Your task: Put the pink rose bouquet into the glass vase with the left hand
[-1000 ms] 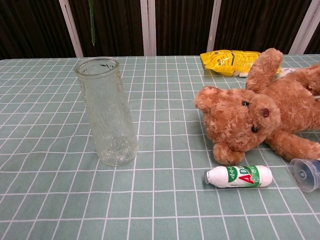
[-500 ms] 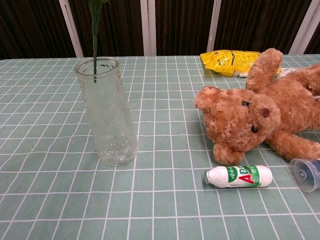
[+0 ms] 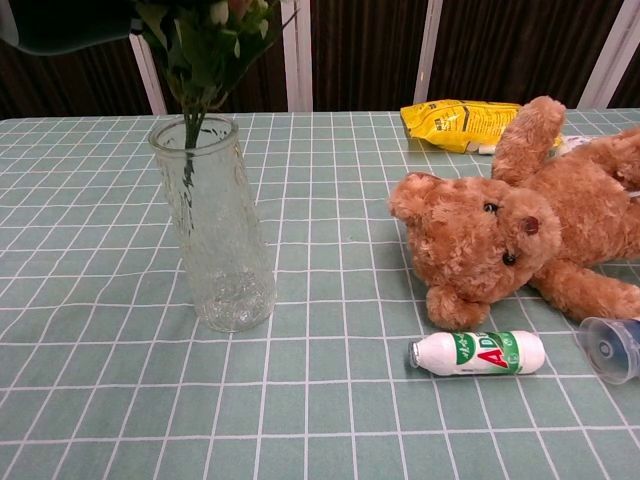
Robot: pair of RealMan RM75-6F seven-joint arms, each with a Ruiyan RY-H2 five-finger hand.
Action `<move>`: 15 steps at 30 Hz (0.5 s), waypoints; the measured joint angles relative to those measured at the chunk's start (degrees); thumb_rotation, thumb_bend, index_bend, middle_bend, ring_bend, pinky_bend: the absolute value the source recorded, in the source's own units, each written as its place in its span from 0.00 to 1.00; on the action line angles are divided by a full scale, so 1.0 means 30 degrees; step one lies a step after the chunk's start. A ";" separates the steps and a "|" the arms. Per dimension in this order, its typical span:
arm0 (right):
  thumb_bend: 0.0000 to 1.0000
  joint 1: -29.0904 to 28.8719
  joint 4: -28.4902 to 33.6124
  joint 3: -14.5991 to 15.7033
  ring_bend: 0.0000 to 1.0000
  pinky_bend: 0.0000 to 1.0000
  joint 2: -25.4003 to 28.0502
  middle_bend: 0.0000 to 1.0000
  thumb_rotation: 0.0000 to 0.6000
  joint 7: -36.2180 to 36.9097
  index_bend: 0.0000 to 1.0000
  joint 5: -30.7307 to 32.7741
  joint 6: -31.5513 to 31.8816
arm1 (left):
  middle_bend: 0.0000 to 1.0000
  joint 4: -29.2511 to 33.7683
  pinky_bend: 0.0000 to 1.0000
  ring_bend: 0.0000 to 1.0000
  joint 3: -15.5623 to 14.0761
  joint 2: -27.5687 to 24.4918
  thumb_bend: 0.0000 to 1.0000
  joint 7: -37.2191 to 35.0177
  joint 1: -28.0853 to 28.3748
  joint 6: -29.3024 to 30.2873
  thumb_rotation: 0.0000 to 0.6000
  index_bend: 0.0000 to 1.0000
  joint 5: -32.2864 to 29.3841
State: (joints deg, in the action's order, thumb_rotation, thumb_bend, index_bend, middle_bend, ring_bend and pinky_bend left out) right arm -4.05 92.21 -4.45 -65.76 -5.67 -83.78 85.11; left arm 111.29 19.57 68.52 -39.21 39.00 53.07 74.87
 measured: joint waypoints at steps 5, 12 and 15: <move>0.19 -0.0004 0.0030 0.0034 0.04 0.00 0.0044 0.06 1.00 0.0053 0.00 -0.0028 -0.0065 | 0.28 -0.0756 0.26 0.14 -0.0576 0.0129 0.43 -0.1444 -0.0122 -0.0201 1.00 0.30 0.1192; 0.19 0.0041 0.0082 0.0030 0.04 0.00 0.0072 0.06 1.00 0.0111 0.00 -0.0099 0.0045 | 0.23 -0.1677 0.17 0.08 -0.1442 -0.0462 0.39 -0.3542 0.0054 -0.0826 1.00 0.28 0.3293; 0.19 0.0053 0.0106 0.0033 0.04 0.00 0.0077 0.06 1.00 0.0122 0.00 -0.0136 0.0079 | 0.22 -0.1901 0.16 0.07 -0.1775 -0.0852 0.39 -0.4542 0.0155 -0.0919 1.00 0.29 0.4020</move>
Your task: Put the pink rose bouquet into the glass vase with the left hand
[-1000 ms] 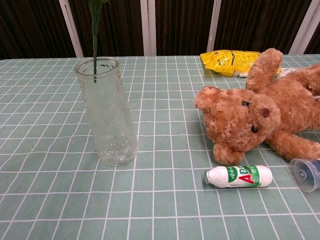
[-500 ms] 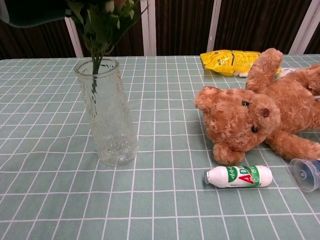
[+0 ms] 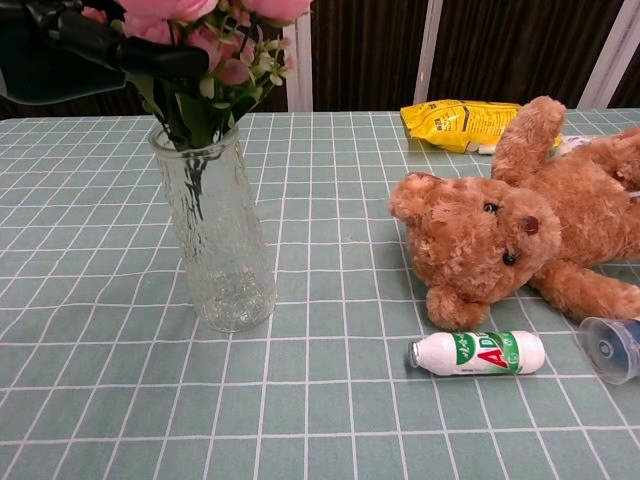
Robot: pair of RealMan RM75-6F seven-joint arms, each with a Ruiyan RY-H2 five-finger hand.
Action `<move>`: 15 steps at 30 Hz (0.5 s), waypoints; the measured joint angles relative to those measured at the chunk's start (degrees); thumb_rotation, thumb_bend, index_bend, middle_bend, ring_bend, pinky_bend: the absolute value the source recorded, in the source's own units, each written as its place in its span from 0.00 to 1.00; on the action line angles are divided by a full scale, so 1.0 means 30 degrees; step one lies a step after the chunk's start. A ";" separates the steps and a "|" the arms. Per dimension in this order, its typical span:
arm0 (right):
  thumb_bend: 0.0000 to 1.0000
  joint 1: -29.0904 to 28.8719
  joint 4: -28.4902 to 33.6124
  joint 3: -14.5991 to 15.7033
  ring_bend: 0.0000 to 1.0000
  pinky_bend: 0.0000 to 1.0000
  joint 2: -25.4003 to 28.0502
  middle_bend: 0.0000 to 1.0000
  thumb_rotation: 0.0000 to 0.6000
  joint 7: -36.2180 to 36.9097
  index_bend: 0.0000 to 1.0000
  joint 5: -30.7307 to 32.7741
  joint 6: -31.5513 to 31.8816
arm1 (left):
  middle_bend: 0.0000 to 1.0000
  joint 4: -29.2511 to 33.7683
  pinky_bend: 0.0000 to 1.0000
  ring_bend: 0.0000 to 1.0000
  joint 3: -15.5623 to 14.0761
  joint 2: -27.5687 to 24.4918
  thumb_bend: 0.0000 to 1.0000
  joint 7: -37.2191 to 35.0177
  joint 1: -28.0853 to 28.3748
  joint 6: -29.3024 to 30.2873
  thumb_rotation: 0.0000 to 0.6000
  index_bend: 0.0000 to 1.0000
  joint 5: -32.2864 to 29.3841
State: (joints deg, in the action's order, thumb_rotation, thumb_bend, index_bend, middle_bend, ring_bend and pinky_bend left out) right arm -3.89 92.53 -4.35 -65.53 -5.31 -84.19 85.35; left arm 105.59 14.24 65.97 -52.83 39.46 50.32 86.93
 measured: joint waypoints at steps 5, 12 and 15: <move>0.19 0.0037 0.0054 0.0025 0.04 0.00 0.0035 0.06 1.00 0.0053 0.00 -0.0109 0.0090 | 0.15 -0.0378 0.11 0.01 -0.0484 -0.0833 0.35 -0.1359 0.0150 0.0084 1.00 0.20 0.0708; 0.19 0.0083 0.0105 0.0008 0.04 0.00 0.0043 0.06 1.00 0.0085 0.00 -0.0127 0.0182 | 0.04 -0.0398 0.09 0.00 -0.0971 -0.2137 0.24 -0.2356 0.0447 0.0044 1.00 0.13 0.1519; 0.19 0.0098 0.0127 0.0012 0.04 0.00 0.0036 0.06 1.00 0.0089 0.00 -0.0162 0.0212 | 0.02 -0.0340 0.08 0.00 -0.1150 -0.2861 0.23 -0.2971 0.0637 -0.0031 1.00 0.12 0.1870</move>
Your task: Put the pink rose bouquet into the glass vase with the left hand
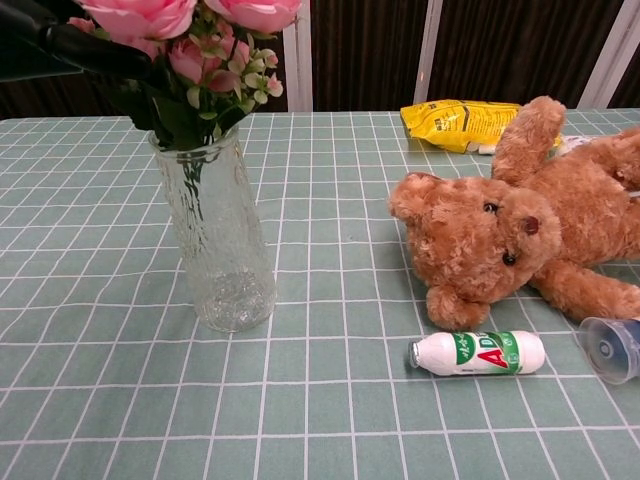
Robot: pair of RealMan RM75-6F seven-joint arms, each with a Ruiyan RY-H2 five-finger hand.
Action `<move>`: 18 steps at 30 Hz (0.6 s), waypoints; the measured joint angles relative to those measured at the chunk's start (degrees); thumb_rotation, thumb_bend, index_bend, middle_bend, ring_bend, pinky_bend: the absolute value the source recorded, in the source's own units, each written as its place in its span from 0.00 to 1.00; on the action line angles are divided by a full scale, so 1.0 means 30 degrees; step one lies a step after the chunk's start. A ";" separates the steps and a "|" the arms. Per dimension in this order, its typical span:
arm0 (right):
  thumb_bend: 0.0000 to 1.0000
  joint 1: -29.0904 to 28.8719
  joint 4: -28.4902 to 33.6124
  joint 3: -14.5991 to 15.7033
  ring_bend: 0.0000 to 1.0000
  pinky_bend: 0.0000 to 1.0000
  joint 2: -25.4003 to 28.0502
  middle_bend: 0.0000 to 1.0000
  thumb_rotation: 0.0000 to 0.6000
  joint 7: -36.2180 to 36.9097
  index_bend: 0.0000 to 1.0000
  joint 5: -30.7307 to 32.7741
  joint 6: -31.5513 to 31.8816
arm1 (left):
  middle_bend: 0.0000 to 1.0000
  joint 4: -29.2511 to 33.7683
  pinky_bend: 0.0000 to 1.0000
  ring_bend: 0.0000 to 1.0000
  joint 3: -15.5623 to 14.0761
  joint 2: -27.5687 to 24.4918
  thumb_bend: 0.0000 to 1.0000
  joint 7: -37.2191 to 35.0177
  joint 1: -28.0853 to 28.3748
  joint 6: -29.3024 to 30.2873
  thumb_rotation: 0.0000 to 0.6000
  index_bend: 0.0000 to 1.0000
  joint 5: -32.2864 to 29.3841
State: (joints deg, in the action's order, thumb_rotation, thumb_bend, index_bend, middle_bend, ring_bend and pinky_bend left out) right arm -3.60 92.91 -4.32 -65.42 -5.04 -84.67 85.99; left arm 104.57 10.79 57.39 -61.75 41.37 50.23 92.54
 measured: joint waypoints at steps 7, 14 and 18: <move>0.19 0.0028 0.0072 0.0032 0.04 0.00 0.0027 0.06 1.00 0.0035 0.00 -0.0104 0.0053 | 0.02 0.0442 0.07 0.00 -0.0110 -0.2016 0.23 0.3152 0.0007 -0.0136 1.00 0.09 0.0152; 0.19 0.0044 0.0109 0.0032 0.04 0.00 0.0075 0.06 1.00 0.0129 0.00 -0.0116 0.0049 | 0.04 0.2189 0.07 0.00 -0.0279 -0.4547 0.23 1.1297 -0.0837 0.0068 1.00 0.09 -0.1655; 0.19 0.0023 0.0131 0.0100 0.04 0.00 0.0090 0.06 1.00 0.0118 0.00 -0.0228 -0.0013 | 0.05 0.3275 0.07 0.00 -0.0741 -0.5253 0.23 1.6957 -0.1823 0.1034 1.00 0.10 -0.2907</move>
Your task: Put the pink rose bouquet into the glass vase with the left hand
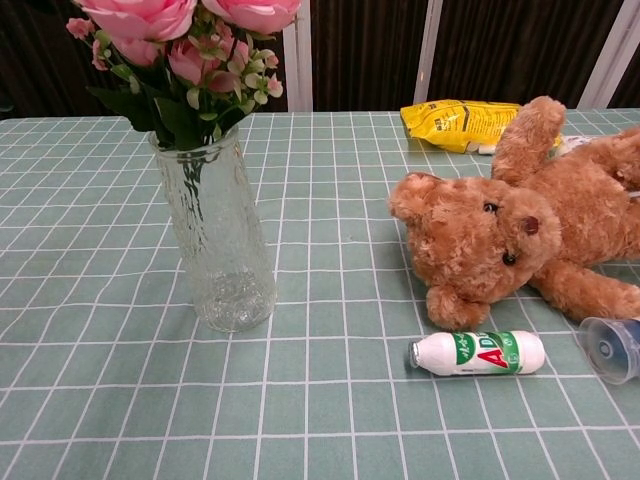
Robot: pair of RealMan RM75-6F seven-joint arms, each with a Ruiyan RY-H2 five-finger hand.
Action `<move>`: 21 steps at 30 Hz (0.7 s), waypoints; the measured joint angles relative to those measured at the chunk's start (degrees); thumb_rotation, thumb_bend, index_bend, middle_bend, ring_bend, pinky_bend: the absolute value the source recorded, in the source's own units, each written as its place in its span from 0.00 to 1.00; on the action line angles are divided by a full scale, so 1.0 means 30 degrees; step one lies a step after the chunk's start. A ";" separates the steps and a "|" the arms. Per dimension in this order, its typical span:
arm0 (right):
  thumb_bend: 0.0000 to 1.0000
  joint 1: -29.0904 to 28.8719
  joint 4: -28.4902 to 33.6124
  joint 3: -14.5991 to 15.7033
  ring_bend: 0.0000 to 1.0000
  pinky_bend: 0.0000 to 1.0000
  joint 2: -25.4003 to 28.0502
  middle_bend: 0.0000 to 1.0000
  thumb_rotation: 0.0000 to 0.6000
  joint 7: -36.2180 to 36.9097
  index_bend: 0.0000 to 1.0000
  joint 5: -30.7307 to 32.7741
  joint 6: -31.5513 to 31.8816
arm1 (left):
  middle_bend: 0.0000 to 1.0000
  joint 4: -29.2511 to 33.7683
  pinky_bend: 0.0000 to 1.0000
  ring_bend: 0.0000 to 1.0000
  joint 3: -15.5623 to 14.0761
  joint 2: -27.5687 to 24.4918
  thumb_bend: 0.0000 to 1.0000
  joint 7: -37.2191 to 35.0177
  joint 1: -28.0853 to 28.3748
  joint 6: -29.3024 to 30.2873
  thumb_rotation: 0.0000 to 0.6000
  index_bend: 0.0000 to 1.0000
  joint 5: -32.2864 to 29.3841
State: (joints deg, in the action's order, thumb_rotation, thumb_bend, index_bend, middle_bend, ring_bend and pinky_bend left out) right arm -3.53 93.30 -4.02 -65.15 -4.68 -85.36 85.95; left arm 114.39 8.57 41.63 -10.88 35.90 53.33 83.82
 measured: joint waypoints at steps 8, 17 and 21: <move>0.19 -0.0075 -0.0186 0.0177 0.04 0.00 -0.0020 0.06 1.00 -0.0281 0.00 -0.0417 -0.0046 | 0.06 0.0201 0.07 0.00 -0.1471 0.1728 0.24 0.9691 -0.3622 0.6083 1.00 0.11 -0.0611; 0.19 -0.0092 -0.0528 0.0169 0.04 0.00 -0.0348 0.06 1.00 -0.1065 0.00 -0.0762 0.0294 | 0.06 -0.4677 0.07 0.00 -0.3148 0.6149 0.24 0.7247 -0.7936 1.1627 1.00 0.13 0.1501; 0.19 -0.0046 -0.0574 0.0171 0.04 0.00 -0.0428 0.06 1.00 -0.1221 0.00 -0.0898 0.0504 | 0.06 -0.5948 0.07 0.00 -0.3788 0.7309 0.24 0.6149 -0.8839 1.2025 1.00 0.13 0.2240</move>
State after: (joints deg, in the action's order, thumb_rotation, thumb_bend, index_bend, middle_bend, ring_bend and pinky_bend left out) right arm -3.67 91.58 -3.50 -66.43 -8.35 -88.05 87.46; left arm 96.55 -2.80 63.55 7.57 9.39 89.40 90.54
